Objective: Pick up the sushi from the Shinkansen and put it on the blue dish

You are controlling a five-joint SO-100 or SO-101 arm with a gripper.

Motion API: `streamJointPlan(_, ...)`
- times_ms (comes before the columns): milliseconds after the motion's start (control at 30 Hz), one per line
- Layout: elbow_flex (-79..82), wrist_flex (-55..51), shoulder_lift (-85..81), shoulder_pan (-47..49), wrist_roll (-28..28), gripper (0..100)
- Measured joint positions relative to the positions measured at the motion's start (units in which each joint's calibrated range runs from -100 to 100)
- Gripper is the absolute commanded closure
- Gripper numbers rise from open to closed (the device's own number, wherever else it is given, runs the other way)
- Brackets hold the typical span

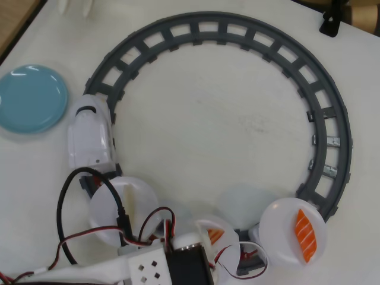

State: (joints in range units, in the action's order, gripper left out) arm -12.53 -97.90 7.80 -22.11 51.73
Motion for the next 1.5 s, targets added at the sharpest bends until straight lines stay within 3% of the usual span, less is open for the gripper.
streamJointPlan(633,11.62,6.39,0.0,3.27,0.0,70)
streamJointPlan(833,12.53,6.55,0.0,5.8,0.0,82)
streamJointPlan(1133,12.53,6.55,0.0,7.19,0.0,83)
streamJointPlan(1300,12.53,6.55,0.0,7.19,0.0,91)
streamJointPlan(1500,12.53,6.47,0.0,7.93,0.0,92)
